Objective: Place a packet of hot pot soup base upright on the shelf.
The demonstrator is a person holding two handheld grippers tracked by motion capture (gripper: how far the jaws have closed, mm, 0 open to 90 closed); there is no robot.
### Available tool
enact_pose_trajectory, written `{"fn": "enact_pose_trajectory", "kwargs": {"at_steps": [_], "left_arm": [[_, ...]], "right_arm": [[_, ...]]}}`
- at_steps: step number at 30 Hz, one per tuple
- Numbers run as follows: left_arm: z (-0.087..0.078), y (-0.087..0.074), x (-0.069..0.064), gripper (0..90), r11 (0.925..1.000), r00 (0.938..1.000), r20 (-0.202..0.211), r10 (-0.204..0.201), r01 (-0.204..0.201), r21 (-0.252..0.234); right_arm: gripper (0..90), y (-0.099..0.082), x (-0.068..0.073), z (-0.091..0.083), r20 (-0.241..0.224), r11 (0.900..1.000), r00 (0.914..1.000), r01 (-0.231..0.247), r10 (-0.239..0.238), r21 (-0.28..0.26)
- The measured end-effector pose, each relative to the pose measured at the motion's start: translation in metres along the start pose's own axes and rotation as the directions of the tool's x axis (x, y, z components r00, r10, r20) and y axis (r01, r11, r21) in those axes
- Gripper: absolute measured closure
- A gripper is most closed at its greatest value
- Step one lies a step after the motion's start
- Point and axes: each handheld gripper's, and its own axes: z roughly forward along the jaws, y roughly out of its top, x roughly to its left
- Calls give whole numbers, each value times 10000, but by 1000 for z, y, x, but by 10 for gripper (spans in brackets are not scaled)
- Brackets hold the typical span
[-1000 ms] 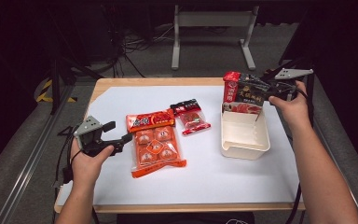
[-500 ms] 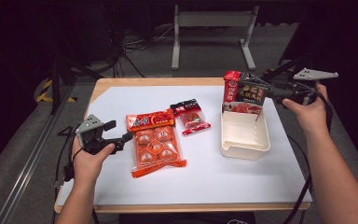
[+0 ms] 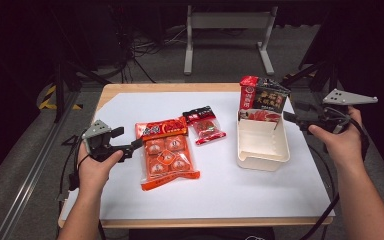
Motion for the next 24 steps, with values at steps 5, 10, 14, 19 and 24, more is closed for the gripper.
{"fn": "enact_pose_trajectory", "kwargs": {"at_steps": [5, 10, 14, 19, 24], "left_arm": [[1, 0, 7, 140, 9999, 9999, -95, -102, 103, 68], [1, 0, 11, 142, 9998, 9997, -240, -92, 96, 167], [2, 0, 14, 142, 9998, 9996, -222, -159, 160, 71], [13, 0, 23, 140, 10000, 9991, -414, -51, 54, 69], [27, -1, 37, 147, 9997, 9992, -325, -215, 211, -120]], "right_arm": [[373, -5, 26, -5, -409, 9996, 9988, 276, -279, -74], [360, -14, 46, -8, -984, 9989, 9948, 216, -257, -424], [352, -13, 53, -5, -1166, 9984, 9919, 462, -495, -311], [352, -12, 60, -2, -1382, 9981, 9887, 547, -580, -278], [351, -10, 68, 0, -1582, 9975, 9851, 630, -675, -331]]}}
